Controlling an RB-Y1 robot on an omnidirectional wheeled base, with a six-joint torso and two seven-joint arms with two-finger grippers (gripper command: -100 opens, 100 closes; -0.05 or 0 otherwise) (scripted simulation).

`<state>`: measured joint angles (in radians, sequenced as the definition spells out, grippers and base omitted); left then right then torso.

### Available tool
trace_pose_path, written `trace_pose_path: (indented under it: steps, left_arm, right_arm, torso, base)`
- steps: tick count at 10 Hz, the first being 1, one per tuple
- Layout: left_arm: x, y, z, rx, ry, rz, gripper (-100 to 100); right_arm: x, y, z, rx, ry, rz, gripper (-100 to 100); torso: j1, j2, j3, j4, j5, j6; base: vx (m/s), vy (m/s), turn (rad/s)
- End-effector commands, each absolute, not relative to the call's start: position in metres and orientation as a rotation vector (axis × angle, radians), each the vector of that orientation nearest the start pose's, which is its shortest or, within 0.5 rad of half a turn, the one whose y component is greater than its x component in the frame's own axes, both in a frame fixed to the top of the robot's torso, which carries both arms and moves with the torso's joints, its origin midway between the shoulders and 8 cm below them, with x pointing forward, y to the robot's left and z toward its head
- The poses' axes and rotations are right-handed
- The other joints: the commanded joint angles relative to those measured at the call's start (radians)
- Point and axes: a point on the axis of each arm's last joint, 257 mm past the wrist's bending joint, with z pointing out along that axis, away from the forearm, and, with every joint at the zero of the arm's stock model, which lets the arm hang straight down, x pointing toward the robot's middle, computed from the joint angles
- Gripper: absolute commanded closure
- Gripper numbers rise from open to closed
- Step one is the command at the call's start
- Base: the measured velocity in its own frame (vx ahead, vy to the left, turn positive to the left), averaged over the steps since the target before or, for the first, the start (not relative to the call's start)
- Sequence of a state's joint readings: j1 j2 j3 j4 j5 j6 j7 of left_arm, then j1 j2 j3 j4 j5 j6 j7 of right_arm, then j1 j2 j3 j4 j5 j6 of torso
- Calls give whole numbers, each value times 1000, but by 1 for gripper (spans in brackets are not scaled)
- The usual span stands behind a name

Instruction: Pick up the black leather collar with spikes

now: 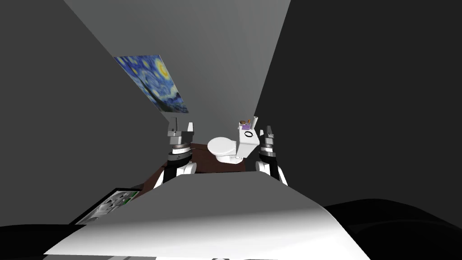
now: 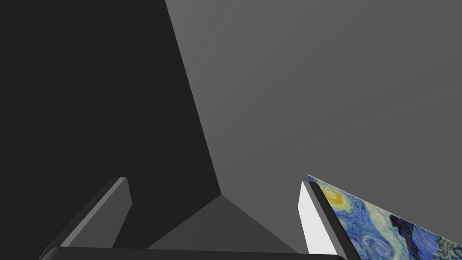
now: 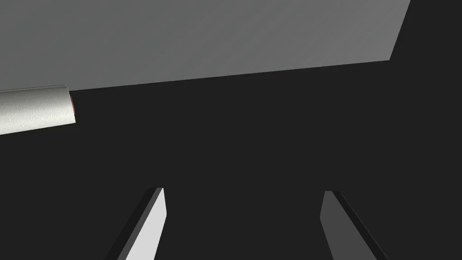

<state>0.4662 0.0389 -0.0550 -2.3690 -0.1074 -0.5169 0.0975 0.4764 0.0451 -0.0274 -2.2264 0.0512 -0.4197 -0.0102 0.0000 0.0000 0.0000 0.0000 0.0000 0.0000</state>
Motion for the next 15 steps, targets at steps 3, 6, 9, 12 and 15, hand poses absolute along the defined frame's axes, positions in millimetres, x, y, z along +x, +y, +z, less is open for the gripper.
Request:
trace_pose_path:
  steps: [3, 6, 9, 12, 15]
  left_arm:
    - [326, 235, 74, -495, 592, -1422, 0]
    - [326, 235, 74, -495, 592, -1422, 0]
    - [326, 235, 74, -495, 592, -1422, 0]
    - [326, 235, 74, -495, 592, -1422, 0]
    - [326, 235, 74, -495, 592, -1422, 0]
  right_arm:
    - [370, -286, -38, 739, 791, 1219, -100]
    - [369, -287, -79, 746, 914, 1195, -100]
    - [365, -291, -113, 748, 1022, 1169, -100]
    - [361, -294, -132, 735, 1097, 1151, -100]
    - [350, -304, -173, 739, 1223, 1111, -100]
  torso:
    - [4, 5, 3, 1, 1, 0]
    - [7, 7, 4, 1, 1, 0]
    - [4, 5, 3, 1, 1, 0]
    - [6, 5, 3, 1, 1, 0]
    - [5, 4, 3, 1, 1, 0]
  base:
    - [-83, 68, -35]
    - [-101, 103, -16]
    - [-78, 78, -4]
    - [-63, 79, -3]
    - [-69, 80, 7]
